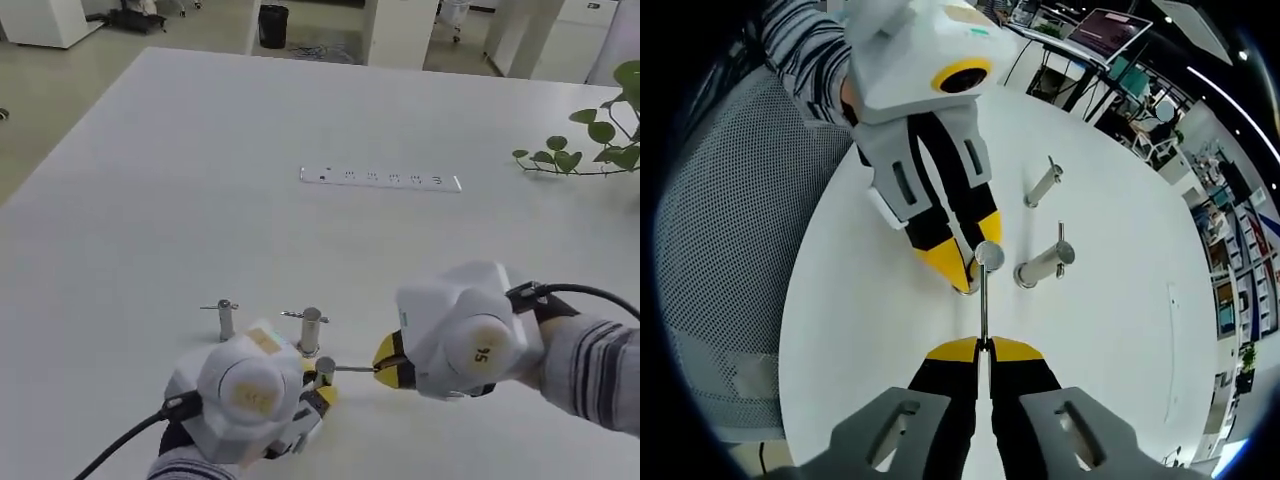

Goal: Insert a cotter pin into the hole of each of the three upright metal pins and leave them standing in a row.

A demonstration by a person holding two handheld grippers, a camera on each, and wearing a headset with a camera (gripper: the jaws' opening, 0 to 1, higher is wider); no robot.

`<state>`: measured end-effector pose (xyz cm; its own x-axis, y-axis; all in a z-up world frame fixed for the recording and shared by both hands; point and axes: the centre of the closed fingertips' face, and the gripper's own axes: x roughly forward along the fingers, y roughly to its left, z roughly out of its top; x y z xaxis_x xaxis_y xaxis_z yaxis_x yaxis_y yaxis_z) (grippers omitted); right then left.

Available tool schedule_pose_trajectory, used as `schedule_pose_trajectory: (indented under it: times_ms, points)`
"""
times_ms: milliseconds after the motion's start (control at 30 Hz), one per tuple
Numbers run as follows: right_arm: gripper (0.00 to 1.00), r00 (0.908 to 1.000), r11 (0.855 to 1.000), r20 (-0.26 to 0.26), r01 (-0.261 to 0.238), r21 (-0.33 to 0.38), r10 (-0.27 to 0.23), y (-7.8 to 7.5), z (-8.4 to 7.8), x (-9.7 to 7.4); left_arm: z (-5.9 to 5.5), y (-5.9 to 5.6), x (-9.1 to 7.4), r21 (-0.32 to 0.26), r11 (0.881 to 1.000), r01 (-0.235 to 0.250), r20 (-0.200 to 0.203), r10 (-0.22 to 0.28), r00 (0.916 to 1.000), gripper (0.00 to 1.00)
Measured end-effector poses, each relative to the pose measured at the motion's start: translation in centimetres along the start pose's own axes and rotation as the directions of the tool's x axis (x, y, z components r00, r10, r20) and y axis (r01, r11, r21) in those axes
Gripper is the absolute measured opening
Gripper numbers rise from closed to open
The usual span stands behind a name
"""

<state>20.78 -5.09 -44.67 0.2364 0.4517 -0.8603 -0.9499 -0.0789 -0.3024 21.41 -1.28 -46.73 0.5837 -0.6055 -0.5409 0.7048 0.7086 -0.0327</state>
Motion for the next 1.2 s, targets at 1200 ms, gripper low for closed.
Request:
schedule_pose_trajectory:
  times_ms: [1200]
  points:
    - [0.00,1.0000,1.000,0.005,-0.002,-0.004,0.002,-0.7,-0.6,0.6,-0.1,-0.1,0.2,0.074,0.993,0.097,-0.008,-0.096,0.9953,0.10]
